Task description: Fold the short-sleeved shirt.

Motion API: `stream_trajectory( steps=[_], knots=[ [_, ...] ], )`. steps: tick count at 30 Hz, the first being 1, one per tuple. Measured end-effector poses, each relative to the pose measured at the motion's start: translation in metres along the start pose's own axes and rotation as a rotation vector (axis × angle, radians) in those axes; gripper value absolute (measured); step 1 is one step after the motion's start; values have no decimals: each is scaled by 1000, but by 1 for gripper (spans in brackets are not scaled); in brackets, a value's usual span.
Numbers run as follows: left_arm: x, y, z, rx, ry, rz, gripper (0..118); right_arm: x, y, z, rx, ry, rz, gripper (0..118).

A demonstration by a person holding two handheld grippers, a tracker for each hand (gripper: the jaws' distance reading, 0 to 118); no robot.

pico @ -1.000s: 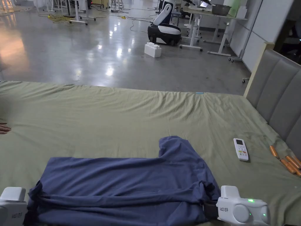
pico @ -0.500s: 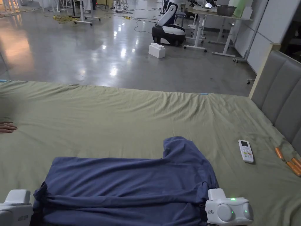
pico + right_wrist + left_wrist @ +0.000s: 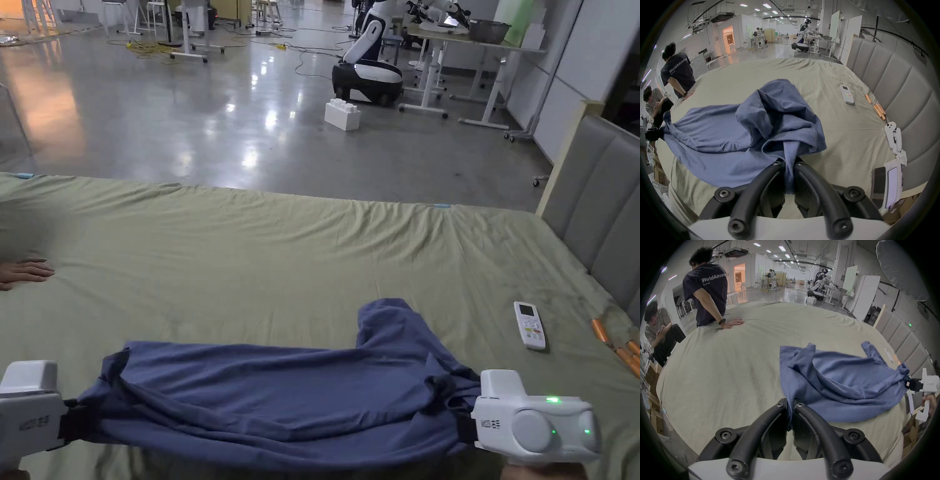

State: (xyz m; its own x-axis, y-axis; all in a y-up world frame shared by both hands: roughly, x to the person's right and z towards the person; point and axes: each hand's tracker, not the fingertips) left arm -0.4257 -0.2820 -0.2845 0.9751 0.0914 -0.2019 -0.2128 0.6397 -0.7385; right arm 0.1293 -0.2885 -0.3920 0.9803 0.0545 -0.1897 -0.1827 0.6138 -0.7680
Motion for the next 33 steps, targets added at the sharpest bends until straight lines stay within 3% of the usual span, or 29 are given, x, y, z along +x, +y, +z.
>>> stream_trajectory(
  steps=[10, 19, 28, 30, 31, 32, 33],
  knots=[
    [-23, -56, 53, -33, -34, 24, 7, 11, -61, 61, -39, 45, 18, 8],
    [-20, -149, 37, -178, 34, 2, 7, -2, -158, 33, -172, -7, 20, 8],
    [-16, -175, 19, -197, 77, -6, 7, -20, -183, 16, -131, -55, 79, 10],
    [-13, -173, 21, -198, 80, -21, 7, -23, -182, 19, -127, -61, 82, 27],
    [-12, -170, 22, -200, 82, -23, 7, -25, -178, 23, -127, -82, 82, 47],
    [-10, -167, 25, -199, 82, -26, 9, -27, -174, 29, -126, -124, 90, 78],
    [-7, -164, 27, -193, 82, -32, 15, -28, -167, 37, -116, -152, 95, 92]
  ],
)
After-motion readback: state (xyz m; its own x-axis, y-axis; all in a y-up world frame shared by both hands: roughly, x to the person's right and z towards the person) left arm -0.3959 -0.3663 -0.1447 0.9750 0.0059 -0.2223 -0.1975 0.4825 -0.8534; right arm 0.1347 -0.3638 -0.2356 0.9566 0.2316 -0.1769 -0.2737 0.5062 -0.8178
